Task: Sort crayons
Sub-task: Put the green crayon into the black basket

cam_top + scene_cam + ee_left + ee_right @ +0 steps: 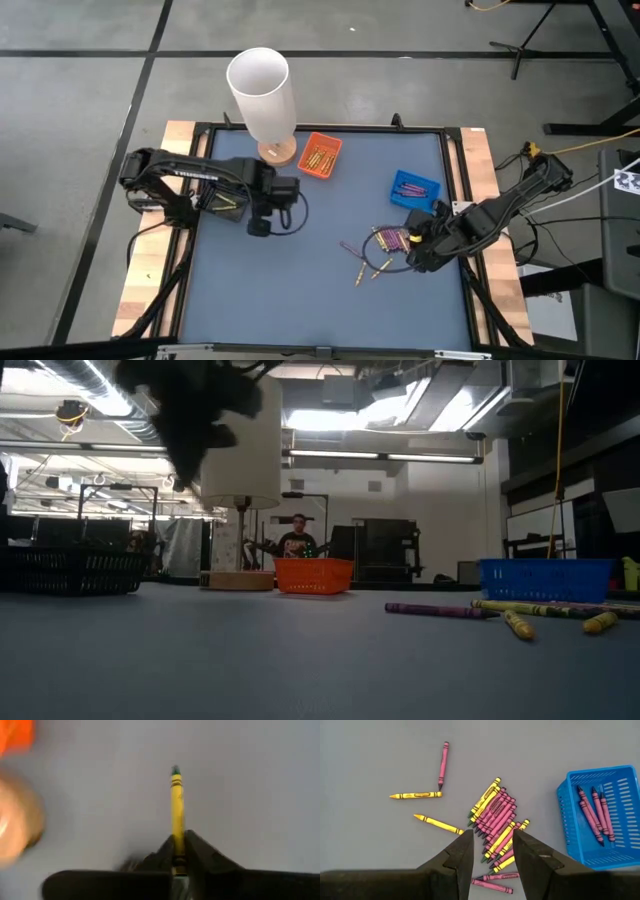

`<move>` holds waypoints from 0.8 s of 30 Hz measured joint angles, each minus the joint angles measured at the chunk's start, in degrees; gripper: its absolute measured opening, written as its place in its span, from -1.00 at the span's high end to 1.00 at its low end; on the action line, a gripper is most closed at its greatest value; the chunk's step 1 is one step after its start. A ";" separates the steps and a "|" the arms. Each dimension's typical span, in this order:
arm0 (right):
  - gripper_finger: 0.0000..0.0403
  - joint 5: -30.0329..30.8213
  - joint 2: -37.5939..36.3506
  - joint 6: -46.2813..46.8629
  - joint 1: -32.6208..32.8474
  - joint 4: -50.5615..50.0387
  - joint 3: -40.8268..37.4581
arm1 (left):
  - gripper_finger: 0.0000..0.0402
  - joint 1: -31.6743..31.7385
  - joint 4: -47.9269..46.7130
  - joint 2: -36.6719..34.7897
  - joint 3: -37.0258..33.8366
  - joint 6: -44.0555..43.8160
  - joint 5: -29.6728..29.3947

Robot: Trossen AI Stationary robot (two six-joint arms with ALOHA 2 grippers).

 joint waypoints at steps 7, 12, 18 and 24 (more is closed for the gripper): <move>0.34 -0.02 0.75 -0.37 0.01 0.06 0.00 | 0.94 0.59 -16.48 -1.13 -0.14 -6.83 -7.66; 0.34 -0.02 0.87 -0.59 0.01 0.10 0.00 | 0.94 2.81 -17.49 -3.16 -1.84 -9.78 -9.75; 0.34 -0.02 0.87 -0.60 0.01 0.08 0.00 | 0.94 6.27 -17.79 -4.60 -8.85 -11.44 -10.53; 0.34 -0.02 0.87 -0.63 0.01 0.08 0.00 | 0.94 9.59 -17.90 -4.61 -16.39 -11.11 -10.55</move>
